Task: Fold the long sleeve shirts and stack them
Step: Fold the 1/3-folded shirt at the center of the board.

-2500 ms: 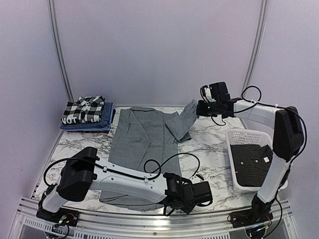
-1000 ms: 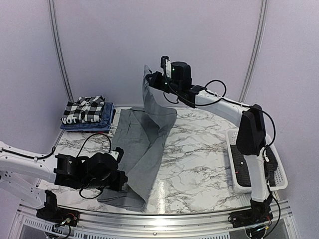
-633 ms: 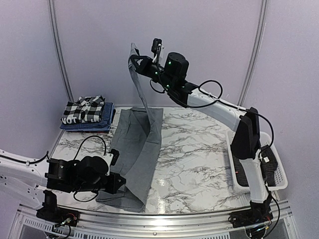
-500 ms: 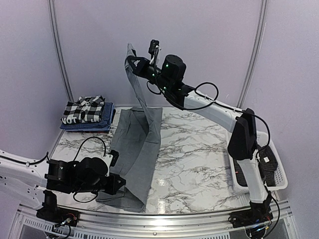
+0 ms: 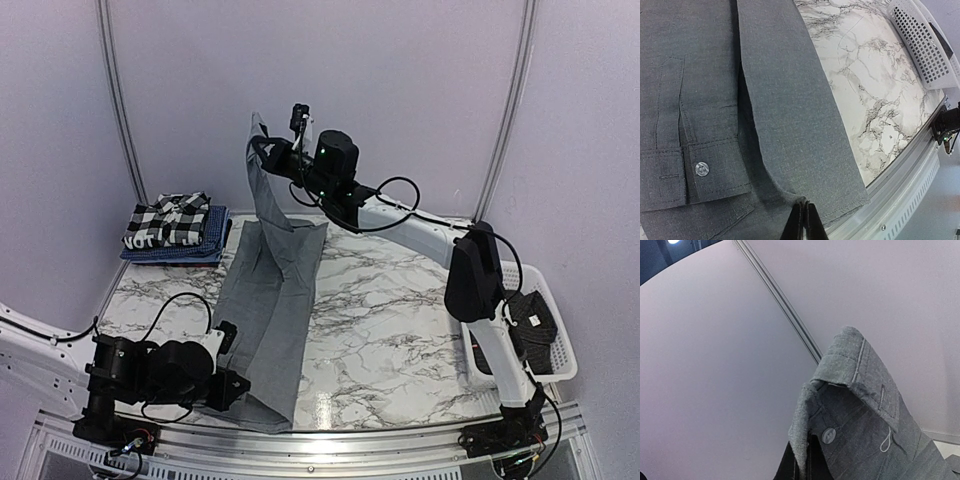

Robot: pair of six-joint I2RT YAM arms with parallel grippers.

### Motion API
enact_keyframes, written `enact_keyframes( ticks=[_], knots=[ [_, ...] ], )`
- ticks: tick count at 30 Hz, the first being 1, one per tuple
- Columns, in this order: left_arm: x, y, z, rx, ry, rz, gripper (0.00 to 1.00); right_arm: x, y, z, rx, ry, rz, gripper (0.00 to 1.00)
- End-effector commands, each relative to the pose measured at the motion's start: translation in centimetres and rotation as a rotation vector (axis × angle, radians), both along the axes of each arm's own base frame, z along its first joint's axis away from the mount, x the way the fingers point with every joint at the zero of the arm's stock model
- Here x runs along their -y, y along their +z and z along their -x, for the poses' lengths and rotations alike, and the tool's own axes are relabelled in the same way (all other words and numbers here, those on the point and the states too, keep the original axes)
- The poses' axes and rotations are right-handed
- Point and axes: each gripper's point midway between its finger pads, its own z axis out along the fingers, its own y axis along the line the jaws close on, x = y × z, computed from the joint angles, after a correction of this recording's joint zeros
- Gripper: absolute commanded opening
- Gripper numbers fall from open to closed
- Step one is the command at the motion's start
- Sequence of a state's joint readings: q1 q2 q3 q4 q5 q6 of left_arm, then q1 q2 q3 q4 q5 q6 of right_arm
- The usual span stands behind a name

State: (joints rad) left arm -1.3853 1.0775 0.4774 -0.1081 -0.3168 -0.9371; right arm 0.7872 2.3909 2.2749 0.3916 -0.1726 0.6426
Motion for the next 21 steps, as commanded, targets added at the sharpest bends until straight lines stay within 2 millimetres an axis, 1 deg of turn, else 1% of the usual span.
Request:
enact_keyframes(
  ticks=[1,4,6,9,11,15,18,21],
  knots=[
    [-0.6,-0.4,0.0,0.005,0.032,-0.002,0.00,0.1,1.6,0.4,0.028,0.015,-0.051,0.00],
    [-0.8,0.0,-0.2,0.019,0.046,0.001,0.00,0.1,2.2,0.9,0.042,0.037,-0.064,0.00],
    [-0.8,0.1,-0.3,0.021,0.049,0.002,0.00,0.4,3.1,1.2,0.057,0.035,-0.076,0.00],
    [-0.6,-0.2,0.0,0.012,0.026,-0.014,0.00,0.6,4.2,1.6,0.078,0.037,-0.087,0.00],
    [-0.3,-0.5,0.3,0.005,0.015,-0.025,0.00,0.7,4.6,1.7,0.083,0.038,-0.087,0.00],
    [0.1,-1.3,0.9,-0.008,-0.009,-0.050,0.00,0.4,3.8,1.7,0.074,0.049,-0.068,0.00],
    [0.6,-2.1,1.4,-0.022,-0.027,-0.071,0.00,0.0,2.5,1.7,0.052,0.066,-0.054,0.00],
    [0.6,-2.6,1.6,-0.028,-0.021,-0.086,0.00,-0.1,1.6,1.7,0.035,0.072,-0.041,0.00]
  ],
)
